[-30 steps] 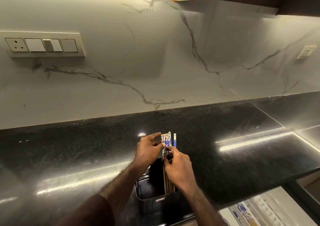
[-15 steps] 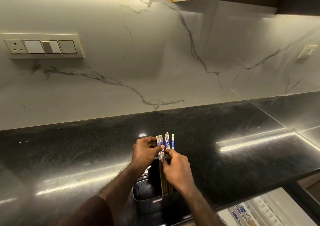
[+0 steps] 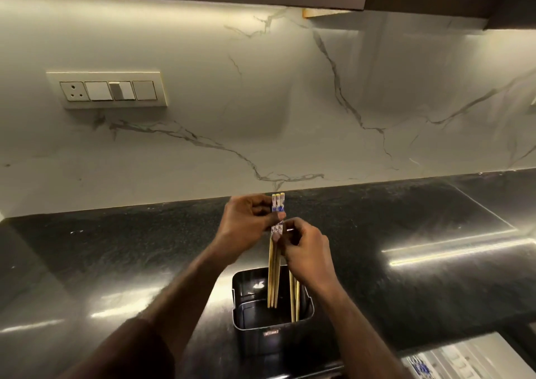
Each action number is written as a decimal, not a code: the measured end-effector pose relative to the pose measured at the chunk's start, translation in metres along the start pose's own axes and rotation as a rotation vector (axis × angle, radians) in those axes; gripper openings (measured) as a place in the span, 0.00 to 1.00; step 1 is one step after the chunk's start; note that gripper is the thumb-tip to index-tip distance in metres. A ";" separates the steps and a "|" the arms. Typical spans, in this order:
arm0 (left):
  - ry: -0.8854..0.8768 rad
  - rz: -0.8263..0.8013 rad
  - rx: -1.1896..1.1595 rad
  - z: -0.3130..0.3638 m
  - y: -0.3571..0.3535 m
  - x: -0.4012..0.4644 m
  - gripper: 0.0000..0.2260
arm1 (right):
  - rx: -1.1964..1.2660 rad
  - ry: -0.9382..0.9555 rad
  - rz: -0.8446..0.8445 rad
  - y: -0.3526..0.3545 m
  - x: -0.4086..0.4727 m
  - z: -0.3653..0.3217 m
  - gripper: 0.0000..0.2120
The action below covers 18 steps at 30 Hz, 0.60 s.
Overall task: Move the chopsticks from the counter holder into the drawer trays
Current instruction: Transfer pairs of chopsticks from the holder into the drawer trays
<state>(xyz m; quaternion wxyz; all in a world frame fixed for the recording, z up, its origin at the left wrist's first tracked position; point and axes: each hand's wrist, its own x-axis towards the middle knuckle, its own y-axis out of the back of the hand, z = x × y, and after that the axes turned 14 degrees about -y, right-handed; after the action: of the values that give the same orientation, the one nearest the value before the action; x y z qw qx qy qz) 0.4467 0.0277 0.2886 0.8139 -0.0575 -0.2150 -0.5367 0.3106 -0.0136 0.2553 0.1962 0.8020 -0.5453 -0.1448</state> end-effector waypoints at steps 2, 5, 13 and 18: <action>-0.073 -0.005 0.043 0.028 0.007 0.004 0.11 | 0.034 0.046 -0.007 0.006 -0.007 -0.014 0.04; -0.180 -0.012 0.079 0.074 0.016 0.002 0.11 | 0.067 0.100 -0.017 0.018 -0.024 -0.033 0.05; -0.333 0.010 -0.069 0.169 0.025 -0.034 0.09 | 0.113 0.140 -0.083 0.054 -0.105 -0.058 0.09; -0.312 -0.033 -0.166 0.189 0.011 -0.069 0.07 | 0.120 0.117 -0.104 0.079 -0.162 -0.045 0.08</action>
<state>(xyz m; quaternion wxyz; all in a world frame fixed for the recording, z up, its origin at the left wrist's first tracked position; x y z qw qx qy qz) 0.3791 0.1518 0.4318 0.7542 -0.2037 -0.2947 -0.5503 0.2075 0.1180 0.3348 0.1717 0.8465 -0.4984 -0.0750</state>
